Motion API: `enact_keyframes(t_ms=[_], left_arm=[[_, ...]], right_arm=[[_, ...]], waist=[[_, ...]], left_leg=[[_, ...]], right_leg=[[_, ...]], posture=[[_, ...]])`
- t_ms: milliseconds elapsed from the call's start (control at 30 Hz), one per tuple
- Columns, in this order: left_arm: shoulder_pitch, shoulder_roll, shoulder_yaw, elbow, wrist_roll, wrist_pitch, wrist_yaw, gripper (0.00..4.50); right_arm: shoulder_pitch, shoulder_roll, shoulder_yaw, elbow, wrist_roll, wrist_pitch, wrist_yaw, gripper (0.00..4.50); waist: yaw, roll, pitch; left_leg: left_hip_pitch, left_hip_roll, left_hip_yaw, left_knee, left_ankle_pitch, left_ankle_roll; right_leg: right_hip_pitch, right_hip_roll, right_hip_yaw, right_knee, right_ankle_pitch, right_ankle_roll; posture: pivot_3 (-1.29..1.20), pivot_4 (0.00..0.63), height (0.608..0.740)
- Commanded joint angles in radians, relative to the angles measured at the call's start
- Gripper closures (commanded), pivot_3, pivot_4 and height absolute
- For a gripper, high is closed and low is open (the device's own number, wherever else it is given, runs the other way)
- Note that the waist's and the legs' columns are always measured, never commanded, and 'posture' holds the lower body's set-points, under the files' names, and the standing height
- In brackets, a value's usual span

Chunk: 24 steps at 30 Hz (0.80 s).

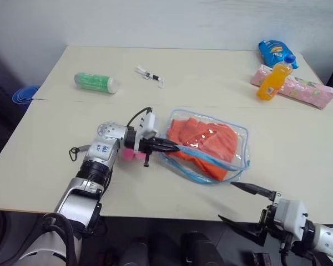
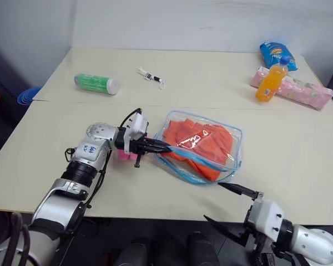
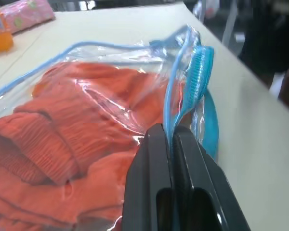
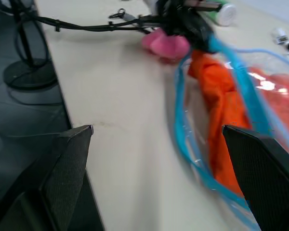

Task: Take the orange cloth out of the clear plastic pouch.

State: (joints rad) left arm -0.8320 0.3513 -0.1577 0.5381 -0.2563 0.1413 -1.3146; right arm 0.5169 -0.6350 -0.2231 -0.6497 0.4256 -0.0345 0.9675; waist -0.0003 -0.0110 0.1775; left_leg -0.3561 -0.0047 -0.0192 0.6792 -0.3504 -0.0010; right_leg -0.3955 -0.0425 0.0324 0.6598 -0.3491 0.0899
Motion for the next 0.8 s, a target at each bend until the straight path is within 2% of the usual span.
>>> enact_keyframes(t_ms=[33, 167, 367, 500, 633, 800], left_arm=[[0.003, -0.011, 0.038, -0.082, -0.037, 0.154, 0.092, 4.46], [0.003, -0.011, 0.017, -0.128, -0.031, 0.206, 0.094, 4.46], [0.017, -0.014, 0.003, -0.177, -0.017, 0.262, 0.131, 4.46], [0.032, -0.021, 0.002, -0.215, -0.031, 0.293, 0.144, 4.46], [0.05, -0.019, -0.008, -0.251, -0.033, 0.31, 0.141, 4.46], [0.063, -0.021, -0.011, -0.279, -0.037, 0.327, 0.144, 4.46]], right_arm=[[-0.087, -0.021, 0.091, -0.067, -0.016, 0.137, -0.082, 0.0], [-0.271, 0.036, 0.168, -0.034, -0.044, 0.288, -0.231, 0.0], [-0.433, 0.093, 0.295, 0.018, -0.149, 0.443, -0.38, 0.0], [-0.507, 0.148, 0.349, 0.071, -0.25, 0.466, -0.48, 0.0], [-0.572, 0.183, 0.377, 0.126, -0.351, 0.47, -0.564, 0.0], [-0.65, 0.144, 0.462, 0.201, -0.557, 0.438, -0.624, 0.0]], waist=[[-0.002, 0.0, 0.0], [-0.001, 0.0, 0.0], [0.002, 0.0, 0.0], [0.001, 0.0, 0.0], [0.0, 0.0, 0.0], [-0.002, 0.0, 0.0]], left_leg=[[0.0, 0.0, 0.0, 0.0, 0.0, 0.0], [0.0, 0.0, 0.0, 0.001, 0.003, -0.005], [-0.003, 0.0, -0.001, 0.0, 0.003, -0.006], [-0.016, -0.001, 0.0, 0.005, 0.004, -0.007], [-0.016, -0.001, 0.0, 0.004, 0.005, -0.008], [-0.016, -0.001, 0.0, 0.004, 0.005, -0.008]], right_leg=[[0.0, 0.0, 0.0, 0.0, 0.0, 0.0], [0.0, 0.0, 0.0, 0.0, 0.0, 0.0], [-0.004, 0.0, 0.0, 0.0, 0.0, 0.0], [-0.017, -0.001, 0.001, 0.004, 0.0, 0.0], [-0.018, -0.001, 0.0, 0.005, 0.0, 0.0], [-0.018, 0.0, 0.001, 0.006, 0.0, 0.0]], posture=[[0.0, 0.15, 0.74], [0.0, 0.15, 0.74], [0.0, 0.15, 0.74], [0.0, 0.15, 0.74], [0.0, 0.15, 0.74], [0.0, 0.15, 0.74]])
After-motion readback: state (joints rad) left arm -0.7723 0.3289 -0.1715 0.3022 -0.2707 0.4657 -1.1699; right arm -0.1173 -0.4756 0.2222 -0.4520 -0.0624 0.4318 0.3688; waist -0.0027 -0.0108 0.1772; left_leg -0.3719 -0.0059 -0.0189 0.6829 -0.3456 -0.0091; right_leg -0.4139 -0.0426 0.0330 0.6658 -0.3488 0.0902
